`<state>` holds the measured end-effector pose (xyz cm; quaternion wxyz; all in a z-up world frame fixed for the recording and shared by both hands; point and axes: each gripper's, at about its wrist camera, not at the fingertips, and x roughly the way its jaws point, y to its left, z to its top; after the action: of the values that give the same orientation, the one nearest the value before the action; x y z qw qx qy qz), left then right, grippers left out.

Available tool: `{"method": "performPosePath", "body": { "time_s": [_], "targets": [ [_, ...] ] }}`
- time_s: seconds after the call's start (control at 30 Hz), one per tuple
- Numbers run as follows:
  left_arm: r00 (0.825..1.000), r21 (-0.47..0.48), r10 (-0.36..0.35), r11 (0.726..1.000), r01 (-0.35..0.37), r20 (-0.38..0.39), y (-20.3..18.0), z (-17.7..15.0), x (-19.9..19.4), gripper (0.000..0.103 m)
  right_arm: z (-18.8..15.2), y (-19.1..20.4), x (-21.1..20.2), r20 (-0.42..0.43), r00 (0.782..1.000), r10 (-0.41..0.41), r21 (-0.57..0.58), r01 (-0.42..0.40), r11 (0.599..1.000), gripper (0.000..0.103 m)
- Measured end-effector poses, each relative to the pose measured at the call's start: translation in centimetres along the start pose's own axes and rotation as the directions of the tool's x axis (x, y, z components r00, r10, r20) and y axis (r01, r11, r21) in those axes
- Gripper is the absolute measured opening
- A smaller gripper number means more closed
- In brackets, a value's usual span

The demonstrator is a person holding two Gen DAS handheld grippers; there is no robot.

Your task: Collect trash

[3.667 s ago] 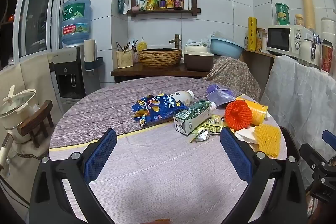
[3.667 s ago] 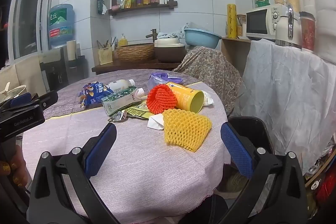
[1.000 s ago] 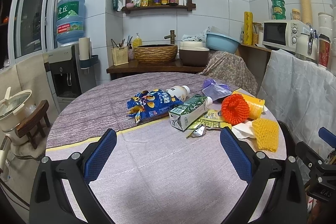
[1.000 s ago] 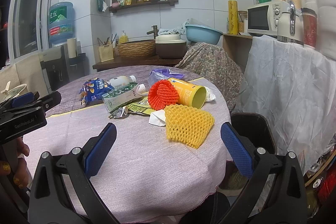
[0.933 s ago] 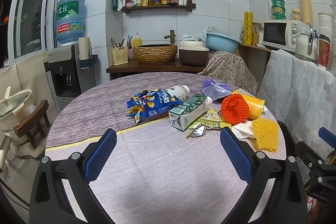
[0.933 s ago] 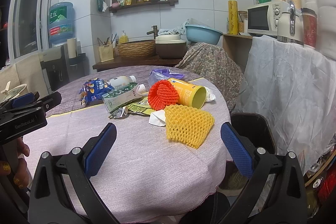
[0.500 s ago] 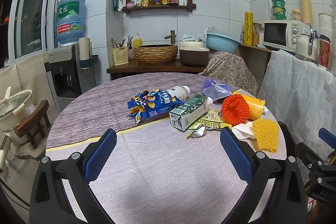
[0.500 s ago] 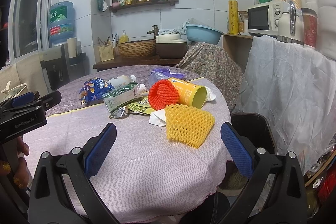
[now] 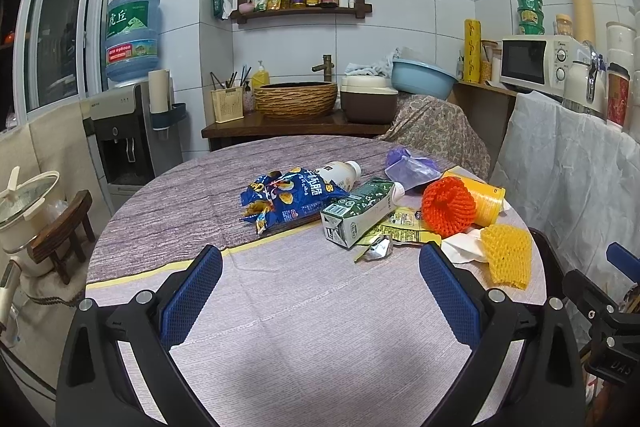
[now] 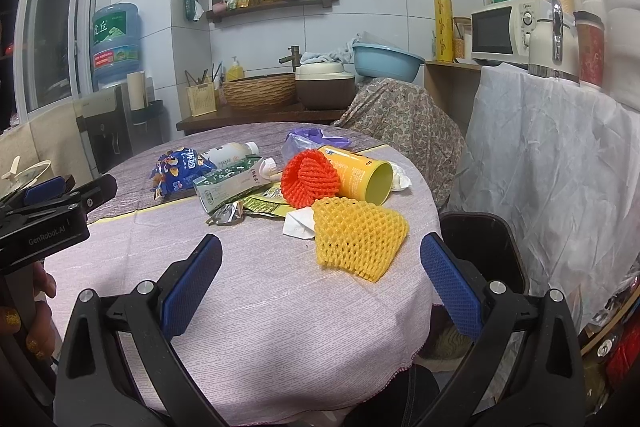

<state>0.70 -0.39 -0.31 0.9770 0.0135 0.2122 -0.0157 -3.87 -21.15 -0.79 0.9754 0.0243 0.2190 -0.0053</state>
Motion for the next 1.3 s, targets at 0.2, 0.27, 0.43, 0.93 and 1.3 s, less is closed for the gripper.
{"method": "performPosePath", "body": {
  "time_s": [0.2,0.27,0.43,0.93,1.3],
  "targets": [
    [1.000,0.004,-0.003,1.000,0.003,-0.003,-0.2,0.0,0.2,0.098,-0.1,0.0,0.0,-0.002,1.000,-0.001,-0.001,0.001,1.000,0.098],
    [1.000,0.006,-0.005,1.000,0.005,-0.006,-0.3,-0.1,0.3,0.098,-0.1,-0.1,0.1,-0.005,1.000,-0.001,0.001,0.001,1.000,0.098],
    [1.000,0.018,-0.021,1.000,0.022,-0.020,-0.4,-0.5,0.9,0.098,-0.1,-0.2,0.7,-0.018,1.000,-0.009,-0.010,0.009,1.000,0.098],
    [0.963,0.054,-0.053,0.996,0.070,-0.266,1.5,-1.5,8.5,0.098,-0.6,-5.6,11.6,-0.283,0.959,0.020,0.053,-0.005,0.999,0.098],
    [0.960,0.179,-0.093,0.973,0.144,-0.264,-0.9,0.7,11.0,0.094,-0.7,-5.1,15.6,-0.354,0.935,-0.018,0.007,0.022,1.000,0.067]
  ]
}}
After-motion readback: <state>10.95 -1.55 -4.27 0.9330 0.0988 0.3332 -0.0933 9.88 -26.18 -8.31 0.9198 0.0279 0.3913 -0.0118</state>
